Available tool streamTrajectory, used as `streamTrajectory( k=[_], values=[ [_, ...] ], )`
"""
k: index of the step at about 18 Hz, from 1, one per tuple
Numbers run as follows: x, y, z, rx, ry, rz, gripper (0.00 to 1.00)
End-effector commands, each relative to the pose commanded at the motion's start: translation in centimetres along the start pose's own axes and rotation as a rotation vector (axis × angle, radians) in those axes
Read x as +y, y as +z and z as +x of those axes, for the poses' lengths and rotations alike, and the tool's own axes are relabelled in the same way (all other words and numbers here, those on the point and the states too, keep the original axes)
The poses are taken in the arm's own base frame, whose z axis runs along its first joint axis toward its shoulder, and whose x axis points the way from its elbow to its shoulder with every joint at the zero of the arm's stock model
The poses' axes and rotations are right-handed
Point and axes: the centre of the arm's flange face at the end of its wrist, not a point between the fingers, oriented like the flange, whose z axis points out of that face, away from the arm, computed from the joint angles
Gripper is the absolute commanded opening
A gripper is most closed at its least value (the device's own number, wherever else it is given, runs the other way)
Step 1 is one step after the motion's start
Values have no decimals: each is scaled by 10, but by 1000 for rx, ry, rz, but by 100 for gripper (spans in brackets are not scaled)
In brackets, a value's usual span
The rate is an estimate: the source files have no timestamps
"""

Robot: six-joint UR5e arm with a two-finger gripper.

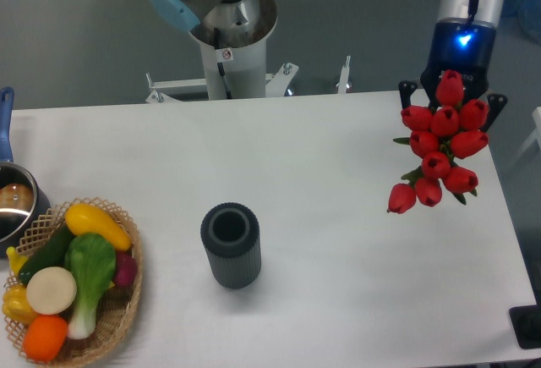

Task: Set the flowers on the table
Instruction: 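Hold the red tulip bunch by the stems and lift slightly, then move the held tulips toward the table beside the black vase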

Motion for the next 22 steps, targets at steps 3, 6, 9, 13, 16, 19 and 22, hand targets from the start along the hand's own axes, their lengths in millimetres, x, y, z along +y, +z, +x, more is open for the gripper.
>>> streamTrajectory(
  k=[3,6,9,13,16,19,22],
  values=[
    [4,3,1,5,-7,-4,39],
    [6,0,-3,-1,-11,-5,40],
    [6,-2,-4,-6,-14,-8,39],
    [14,-4,-10,-54,-18,-102,39],
    [15,-6,-8,-89,-11,-177,40],
    [10,5,9,-86,7,-293,40],
    [6,30,30,-87,56,-433,40]
  ],
)
